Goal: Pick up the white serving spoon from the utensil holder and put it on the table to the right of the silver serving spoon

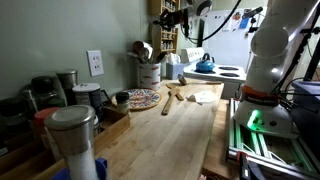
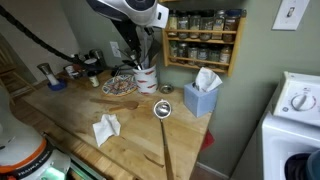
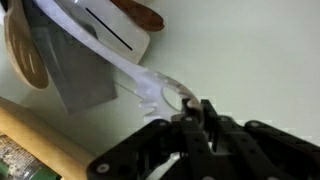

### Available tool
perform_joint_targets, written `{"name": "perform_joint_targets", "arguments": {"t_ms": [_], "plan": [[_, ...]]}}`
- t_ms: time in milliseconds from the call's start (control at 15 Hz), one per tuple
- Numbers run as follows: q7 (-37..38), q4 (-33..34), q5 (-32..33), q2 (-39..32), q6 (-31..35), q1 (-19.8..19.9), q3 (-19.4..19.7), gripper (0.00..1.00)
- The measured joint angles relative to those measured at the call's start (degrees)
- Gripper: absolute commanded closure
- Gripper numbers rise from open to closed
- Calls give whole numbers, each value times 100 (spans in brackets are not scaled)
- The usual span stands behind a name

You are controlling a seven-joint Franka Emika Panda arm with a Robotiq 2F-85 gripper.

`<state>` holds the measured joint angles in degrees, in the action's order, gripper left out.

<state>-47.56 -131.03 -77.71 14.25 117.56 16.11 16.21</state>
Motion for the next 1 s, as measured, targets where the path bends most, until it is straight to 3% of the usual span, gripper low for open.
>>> {"name": "perform_joint_targets", "arguments": {"t_ms": [533, 1000], "plan": [[347, -16, 224, 538, -10, 13, 1, 97], [1287, -10, 1004, 1355, -539, 122, 48, 97]]}}
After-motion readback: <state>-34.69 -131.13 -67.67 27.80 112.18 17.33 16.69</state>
